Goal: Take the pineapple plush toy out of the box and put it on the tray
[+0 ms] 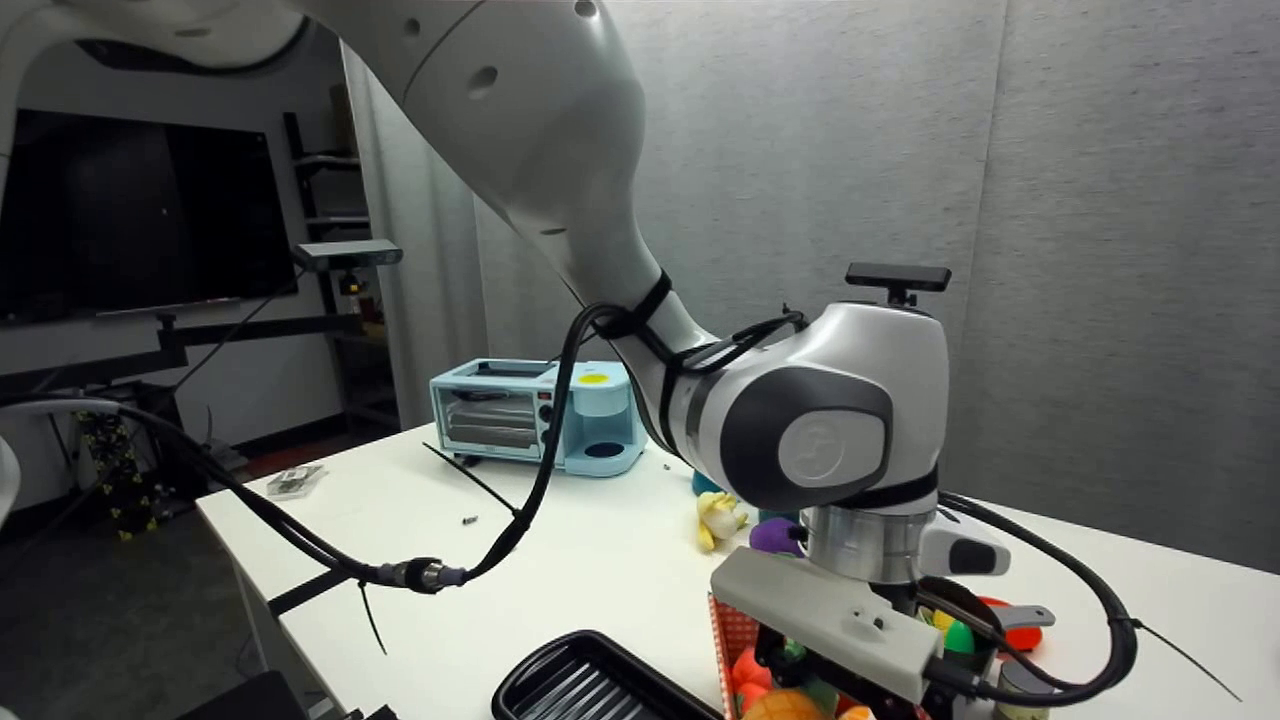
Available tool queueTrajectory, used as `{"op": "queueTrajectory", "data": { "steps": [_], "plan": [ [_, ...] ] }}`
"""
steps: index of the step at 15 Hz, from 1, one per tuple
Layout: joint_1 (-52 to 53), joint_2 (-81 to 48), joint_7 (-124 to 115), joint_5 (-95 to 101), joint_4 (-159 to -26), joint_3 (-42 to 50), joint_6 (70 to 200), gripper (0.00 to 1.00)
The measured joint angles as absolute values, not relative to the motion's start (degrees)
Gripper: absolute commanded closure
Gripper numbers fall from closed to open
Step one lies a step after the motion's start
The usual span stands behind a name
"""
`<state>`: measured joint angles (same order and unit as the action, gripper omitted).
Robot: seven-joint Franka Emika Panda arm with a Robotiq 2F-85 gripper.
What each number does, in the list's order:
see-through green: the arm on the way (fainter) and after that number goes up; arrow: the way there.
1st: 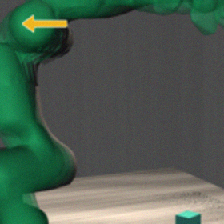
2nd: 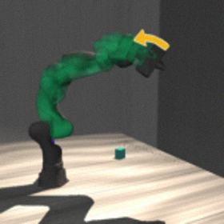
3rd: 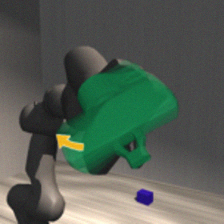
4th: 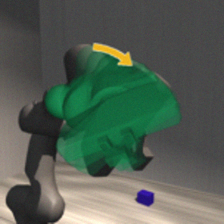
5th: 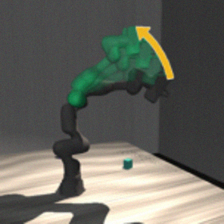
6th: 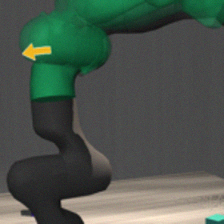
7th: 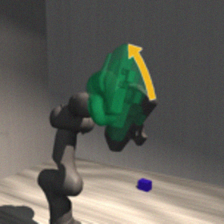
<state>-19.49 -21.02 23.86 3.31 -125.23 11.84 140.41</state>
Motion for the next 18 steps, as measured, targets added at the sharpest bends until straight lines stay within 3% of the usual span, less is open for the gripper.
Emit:
{"op": "queueTrajectory", "data": {
  "steps": [4,5,6,14,16,18],
  "plan": [
    [-19.5,-20.2,23.9,5.6,-126.1,12.9,140.3,0.0],
    [-19.4,-19.8,23.9,6.2,-126.4,12.9,140.3,0.25],
    [-19.3,-19.3,23.9,6.8,-126.7,12.8,140.3,0.28],
    [-16.6,-15.8,23.9,9.4,-129.4,11.9,140.3,0.88],
    [-16.1,-15.3,23.9,9.6,-129.9,11.5,140.3,0.98],
    [-15.8,-14.4,24.2,9.6,-130.9,10.9,140.3,1.0]
  ]
}}
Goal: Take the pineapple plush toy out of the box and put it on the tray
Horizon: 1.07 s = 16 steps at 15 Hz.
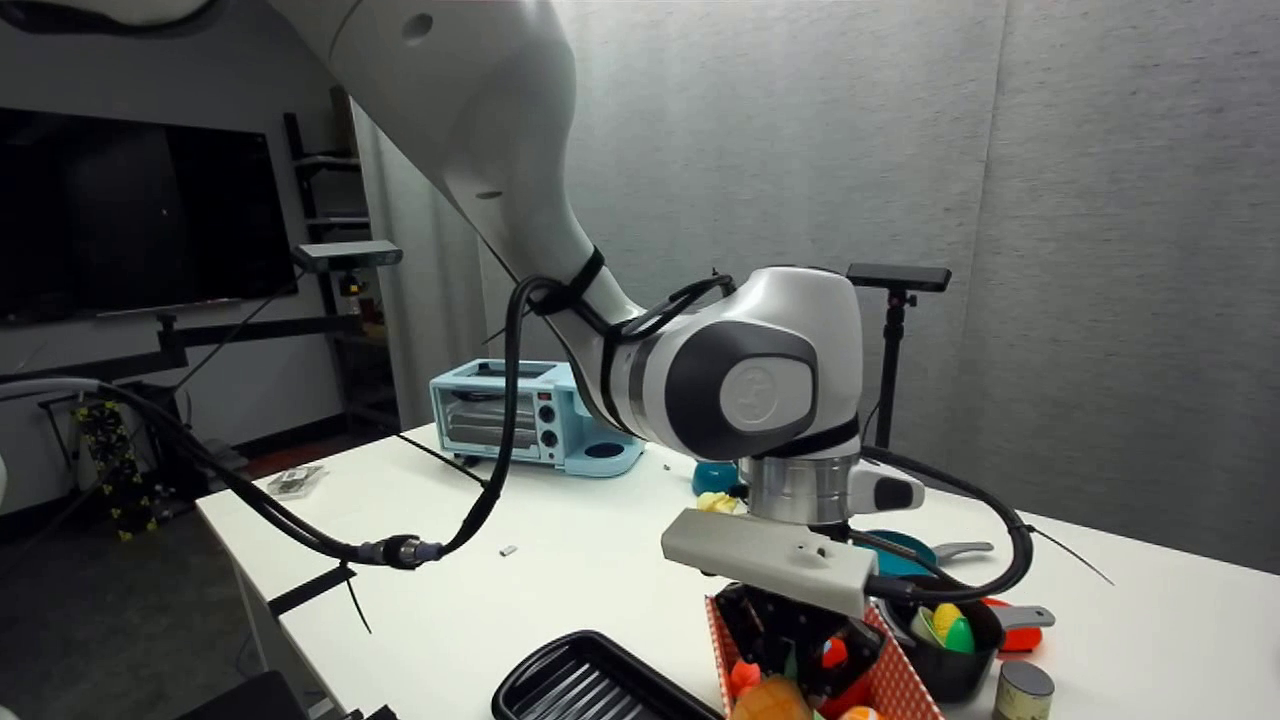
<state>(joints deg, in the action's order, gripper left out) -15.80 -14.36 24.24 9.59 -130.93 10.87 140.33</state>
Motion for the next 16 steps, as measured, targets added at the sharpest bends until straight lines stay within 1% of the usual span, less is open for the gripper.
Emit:
{"op": "queueTrajectory", "data": {
  "steps": [1,2,8,12,16],
  "plan": [
    [-15.7,-13.7,24.7,9.6,-131.6,10.5,140.3,0.97],
    [-15.6,-12.8,25.3,9.5,-132.3,9.9,140.3,0.98],
    [-14.1,-3.7,31.7,2.6,-137.7,5.8,139.0,0.97],
    [-11.7,2.6,35.6,0.0,-140.8,5.4,134.7,0.97],
    [-10.1,4.4,37.5,0.0,-144.0,5.5,133.1,0.97]
  ]
}}
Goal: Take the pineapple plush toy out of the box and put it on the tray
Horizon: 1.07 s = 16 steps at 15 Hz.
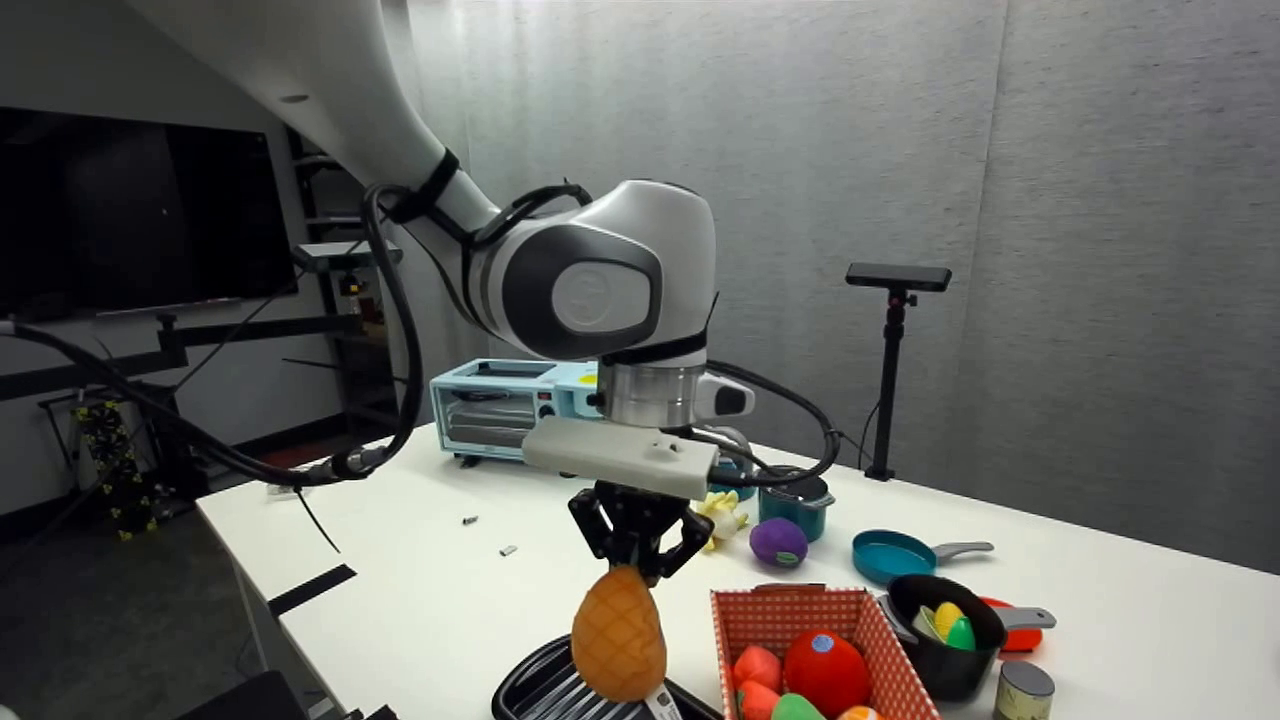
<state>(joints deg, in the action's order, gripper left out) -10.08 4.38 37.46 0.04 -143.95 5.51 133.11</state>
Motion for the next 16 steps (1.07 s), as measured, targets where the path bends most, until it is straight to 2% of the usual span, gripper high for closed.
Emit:
{"op": "queueTrajectory", "data": {
  "steps": [12,13,14,16],
  "plan": [
    [-4.4,-0.8,40.9,0.1,-147.2,3.1,134.6,0.97],
    [-4.0,-1.4,40.9,0.1,-147.1,2.6,135.0,0.64],
    [-3.7,-1.9,40.9,0.1,-146.9,2.1,135.3,0.63],
    [-3.2,-2.9,40.9,0.1,-146.4,1.5,135.6,0.49]
  ]
}}
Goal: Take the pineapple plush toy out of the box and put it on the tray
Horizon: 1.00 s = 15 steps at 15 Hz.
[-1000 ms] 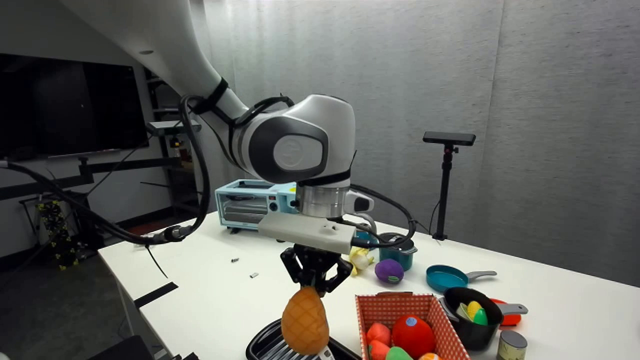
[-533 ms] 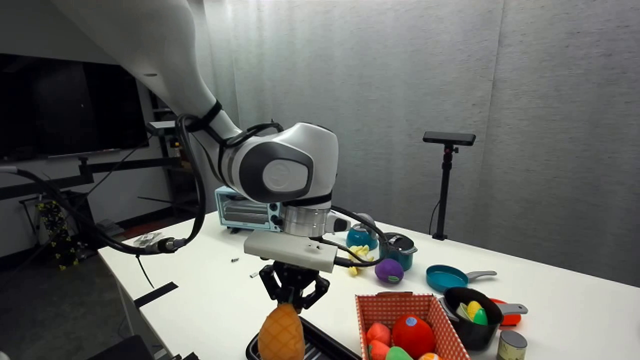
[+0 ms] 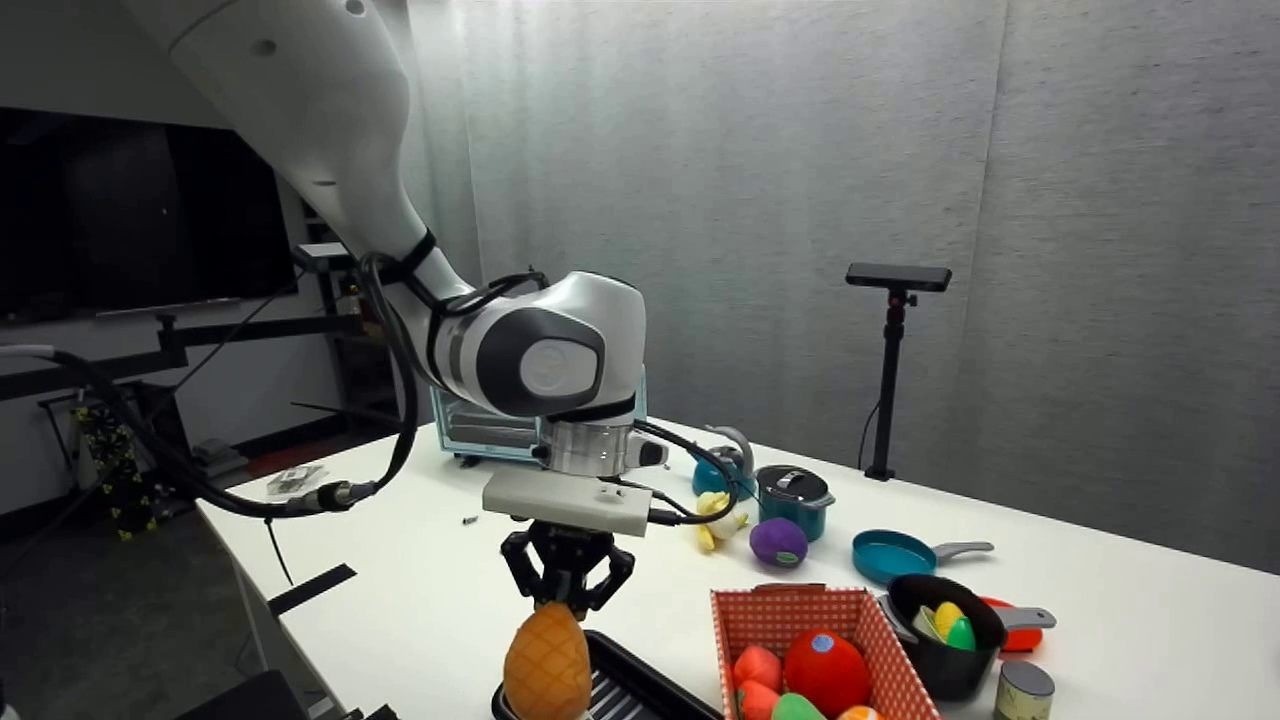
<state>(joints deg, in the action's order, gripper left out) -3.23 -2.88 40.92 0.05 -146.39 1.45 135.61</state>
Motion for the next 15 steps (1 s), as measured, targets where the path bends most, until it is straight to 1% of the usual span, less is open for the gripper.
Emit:
{"op": "queueTrajectory", "data": {
  "steps": [2,6,7,11,15],
  "plan": [
    [-3.1,-3.7,40.9,0.1,-145.8,0.9,135.7,0.33],
    [-3.1,-5.0,40.9,0.8,-144.9,0.5,135.7,0.05],
    [-3.1,-5.3,40.9,1.0,-144.9,0.5,135.7,0.0],
    [-3.2,-5.5,40.9,2.6,-144.8,0.8,134.6,0.0],
    [-3.5,-4.7,40.7,3.6,-144.1,1.5,128.6,0.0]
  ]
}}
